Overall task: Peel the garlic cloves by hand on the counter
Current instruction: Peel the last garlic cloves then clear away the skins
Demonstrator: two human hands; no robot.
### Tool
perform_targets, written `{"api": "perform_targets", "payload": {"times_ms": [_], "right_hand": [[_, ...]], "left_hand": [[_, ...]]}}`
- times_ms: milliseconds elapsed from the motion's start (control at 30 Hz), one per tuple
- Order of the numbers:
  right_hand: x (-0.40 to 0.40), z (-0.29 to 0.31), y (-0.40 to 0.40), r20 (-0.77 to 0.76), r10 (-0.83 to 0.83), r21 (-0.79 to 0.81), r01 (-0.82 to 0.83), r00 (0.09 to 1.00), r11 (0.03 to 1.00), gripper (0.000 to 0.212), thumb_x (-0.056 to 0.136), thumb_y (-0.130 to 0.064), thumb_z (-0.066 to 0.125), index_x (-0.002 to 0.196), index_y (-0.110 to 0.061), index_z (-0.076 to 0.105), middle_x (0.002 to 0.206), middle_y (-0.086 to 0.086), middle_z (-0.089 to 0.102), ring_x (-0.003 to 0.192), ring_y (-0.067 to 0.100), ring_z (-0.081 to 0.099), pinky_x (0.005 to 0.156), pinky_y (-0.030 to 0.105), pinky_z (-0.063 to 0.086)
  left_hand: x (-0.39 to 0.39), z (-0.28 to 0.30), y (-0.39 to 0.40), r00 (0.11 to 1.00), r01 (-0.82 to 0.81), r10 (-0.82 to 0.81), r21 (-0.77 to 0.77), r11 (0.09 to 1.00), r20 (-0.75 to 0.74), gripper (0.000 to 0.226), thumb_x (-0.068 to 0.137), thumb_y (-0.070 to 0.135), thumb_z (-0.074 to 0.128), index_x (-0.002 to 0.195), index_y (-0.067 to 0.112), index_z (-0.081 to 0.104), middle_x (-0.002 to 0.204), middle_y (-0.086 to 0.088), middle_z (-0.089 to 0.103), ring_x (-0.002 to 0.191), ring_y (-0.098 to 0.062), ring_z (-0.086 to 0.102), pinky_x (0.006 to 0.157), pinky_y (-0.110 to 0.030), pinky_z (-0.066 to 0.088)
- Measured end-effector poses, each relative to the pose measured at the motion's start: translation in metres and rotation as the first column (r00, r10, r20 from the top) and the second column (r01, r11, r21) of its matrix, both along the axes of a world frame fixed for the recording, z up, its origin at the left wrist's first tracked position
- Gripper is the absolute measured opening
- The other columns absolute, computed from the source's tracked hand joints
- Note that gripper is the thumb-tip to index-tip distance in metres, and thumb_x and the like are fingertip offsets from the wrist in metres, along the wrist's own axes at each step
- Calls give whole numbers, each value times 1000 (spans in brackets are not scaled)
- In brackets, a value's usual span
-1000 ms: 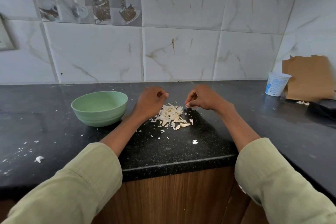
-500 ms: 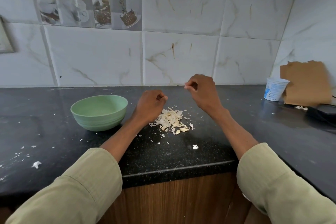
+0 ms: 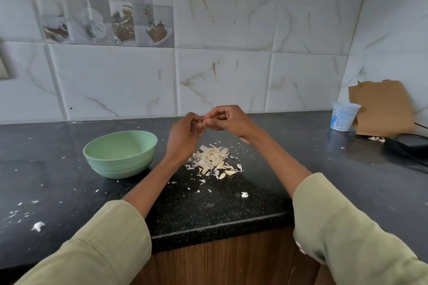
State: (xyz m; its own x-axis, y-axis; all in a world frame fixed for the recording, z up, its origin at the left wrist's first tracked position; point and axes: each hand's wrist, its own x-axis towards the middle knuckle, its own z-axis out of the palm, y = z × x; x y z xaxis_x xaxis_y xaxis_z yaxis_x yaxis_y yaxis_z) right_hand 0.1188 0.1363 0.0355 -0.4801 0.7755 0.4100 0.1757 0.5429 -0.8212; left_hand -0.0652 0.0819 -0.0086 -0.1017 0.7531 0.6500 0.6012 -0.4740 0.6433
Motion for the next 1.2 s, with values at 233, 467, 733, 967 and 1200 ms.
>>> {"api": "perform_targets", "payload": {"times_ms": [233,467,733,967,1200], "right_hand": [[-7,-10,6,-193,-11,-85,-6,981,996,21,90,-11,82,106,-2,74,92,11,81,80,13,75,75,22,60],[-6,-13,1,-192,66,-141,-94,979,986,30,96,-17,76,116,4,68,100,19,80,89,23,75,79,24,61],[-8,-8,-6,-146,62,-28,-67,987,997,31,95,-16,79,119,3,70,100,18,81,101,39,77,82,28,61],[-11,-9,-12,-85,-112,247,130,990,960,22,93,-20,82,105,-6,71,83,0,81,80,18,78,81,29,63],[-11,-8,-16,-38,-168,336,171,985,926,15,95,-21,80,102,-12,71,80,-3,79,77,13,77,82,33,63]], "left_hand": [[1,11,-8,981,55,-62,44,997,182,13,96,20,79,105,14,72,88,2,76,74,-9,72,67,-14,52],[2,14,-10,968,32,-45,58,998,248,10,93,18,81,99,12,77,81,2,78,73,-13,75,72,-22,58],[2,15,-10,902,56,-64,32,998,428,17,93,21,82,101,7,79,83,-6,80,76,-16,78,71,-19,59],[2,16,-10,859,116,-80,-39,993,507,15,94,18,80,106,9,81,88,-7,81,74,-6,70,66,-15,51],[1,16,-8,805,185,-86,-110,976,588,16,96,19,78,106,7,81,92,-8,82,73,-5,68,75,-22,54]]}}
